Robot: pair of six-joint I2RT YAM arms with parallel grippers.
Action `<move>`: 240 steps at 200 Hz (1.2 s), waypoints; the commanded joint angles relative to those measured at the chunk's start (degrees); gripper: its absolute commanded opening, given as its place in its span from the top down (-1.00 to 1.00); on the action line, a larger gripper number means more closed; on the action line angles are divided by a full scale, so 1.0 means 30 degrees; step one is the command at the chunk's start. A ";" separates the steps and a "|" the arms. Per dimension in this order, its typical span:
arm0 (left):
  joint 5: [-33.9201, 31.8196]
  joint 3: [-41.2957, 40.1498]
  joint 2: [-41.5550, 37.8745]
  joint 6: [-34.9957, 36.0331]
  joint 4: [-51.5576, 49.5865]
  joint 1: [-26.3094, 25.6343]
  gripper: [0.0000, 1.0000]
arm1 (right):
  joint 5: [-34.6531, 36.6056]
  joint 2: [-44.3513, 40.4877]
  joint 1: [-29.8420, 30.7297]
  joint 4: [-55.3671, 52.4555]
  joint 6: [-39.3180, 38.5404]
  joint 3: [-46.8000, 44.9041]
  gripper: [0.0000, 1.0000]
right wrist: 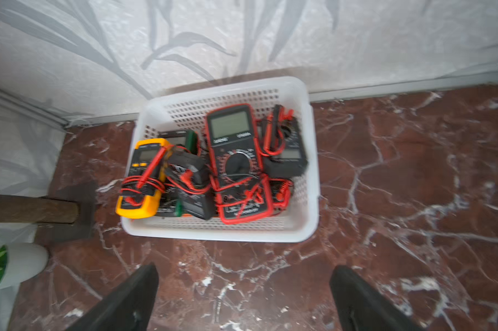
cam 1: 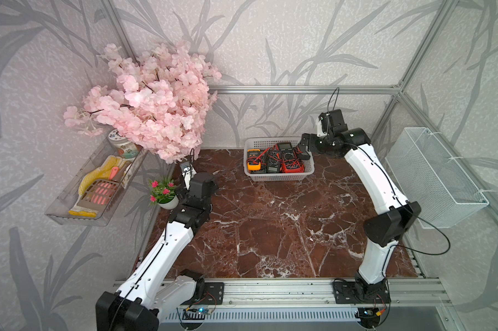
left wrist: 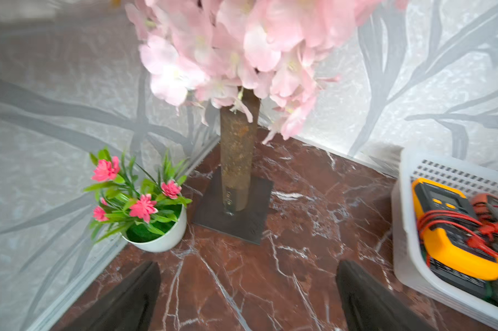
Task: Put the multimeter into the basket
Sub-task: Reset both arms
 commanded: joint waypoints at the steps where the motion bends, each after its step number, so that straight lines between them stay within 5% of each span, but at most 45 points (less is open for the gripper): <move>1: -0.2851 -0.1909 -0.0137 0.4372 0.5800 0.0158 -1.00 | 0.0713 -0.3642 -0.1397 0.5657 0.0895 -0.6672 -0.99; 36: -0.2881 -0.3982 0.0379 0.6405 0.7785 0.0755 -1.00 | 0.3262 -1.0353 -0.2748 1.9349 0.0012 -2.0261 -0.98; 53: -0.1976 -0.5558 0.0654 0.6215 0.9803 0.1406 -1.00 | 0.5598 -1.2087 -0.2863 2.3480 -0.1550 -2.4195 -0.99; 75: -0.1212 -0.6558 0.1709 0.5460 1.1129 0.2146 -1.00 | 0.6627 -1.2824 -0.3413 2.2110 -0.2496 -2.5515 -0.99; 114: -0.0792 -0.7978 0.4202 0.5277 1.4573 0.2594 -1.00 | 0.6344 -1.2441 -0.4590 2.4681 -0.4583 -2.8548 -0.99; 167: 0.1143 -0.8343 0.7686 0.4952 1.8726 0.3165 -1.00 | 0.4531 -0.7413 -0.5907 3.2225 -0.5380 -3.0899 -0.99; 213: 0.4836 -0.9009 0.9530 0.5286 2.1216 0.4098 -1.00 | 0.2018 -0.4255 -0.6085 3.7439 -0.6277 -3.1984 -0.98; 240: 0.7010 -0.8142 0.9739 0.5344 1.9775 0.4810 -1.00 | 0.1230 -0.4469 -0.6236 3.6074 -0.6291 -3.1369 -0.99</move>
